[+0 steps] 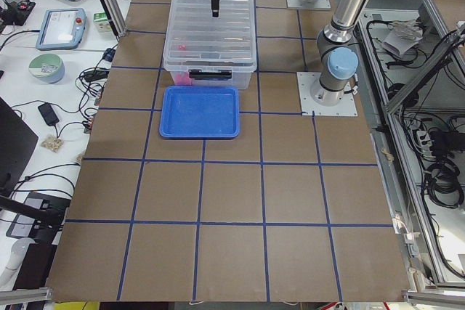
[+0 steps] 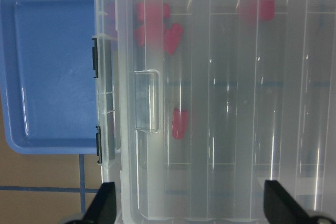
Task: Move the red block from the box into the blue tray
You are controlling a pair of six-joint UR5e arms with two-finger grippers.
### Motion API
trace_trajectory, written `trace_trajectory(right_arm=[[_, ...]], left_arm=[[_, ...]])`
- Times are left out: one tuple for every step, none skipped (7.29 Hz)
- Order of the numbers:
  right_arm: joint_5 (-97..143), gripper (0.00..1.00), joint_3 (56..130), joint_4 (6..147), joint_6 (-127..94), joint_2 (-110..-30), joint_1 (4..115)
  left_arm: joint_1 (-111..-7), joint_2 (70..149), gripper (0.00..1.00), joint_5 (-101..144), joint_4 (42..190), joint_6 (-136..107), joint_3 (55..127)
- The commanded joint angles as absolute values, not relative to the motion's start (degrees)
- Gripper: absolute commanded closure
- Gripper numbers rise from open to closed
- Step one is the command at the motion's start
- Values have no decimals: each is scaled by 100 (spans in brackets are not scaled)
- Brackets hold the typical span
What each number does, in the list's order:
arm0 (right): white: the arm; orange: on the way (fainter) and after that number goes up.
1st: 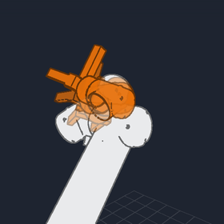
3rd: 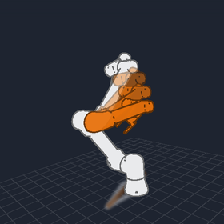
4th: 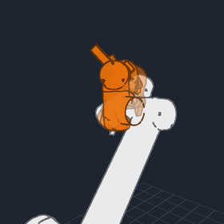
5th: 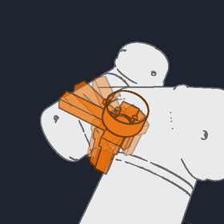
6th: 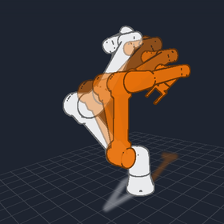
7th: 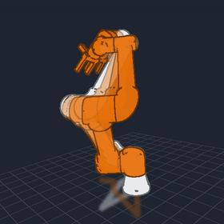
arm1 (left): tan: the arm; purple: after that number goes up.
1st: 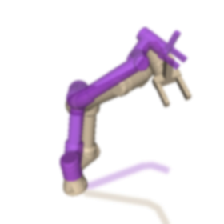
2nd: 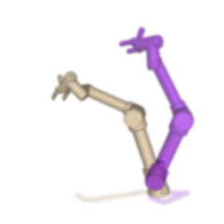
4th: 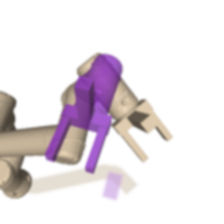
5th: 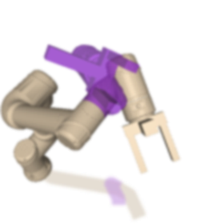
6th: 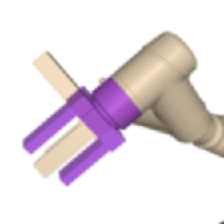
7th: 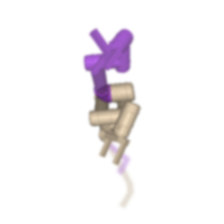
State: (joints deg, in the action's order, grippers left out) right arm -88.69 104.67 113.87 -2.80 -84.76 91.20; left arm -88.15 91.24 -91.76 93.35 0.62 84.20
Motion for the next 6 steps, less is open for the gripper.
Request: trace_trajectory(right_arm=[[-9113, 0, 10626, 11689, -255, -8350, 9114], [-9201, 0, 10626, 11742, -246, -8350, 9106], [-9298, 0, 10626, 11777, -229, -8350, 9088], [-9490, 0, 10626, 11786, -229, -8350, 9088], [-9657, 0, 10574, 11804, -115, -8341, 9070], [-9824, 0, 10556, 11812, 129, -8306, 9062]], left_arm=[[-8815, 9114, 0, -9176, 9325, 53, 8420], [-8815, 9106, 0, -9176, 9325, 61, 8420], [-8815, 9123, 0, -9167, 9325, 62, 8420], [-8815, 9106, 0, -9176, 9325, 62, 8420], [-8815, 9097, 0, -9176, 9325, 62, 8420], [-8815, 9105, 0, -9167, 9325, 62, 8420]])
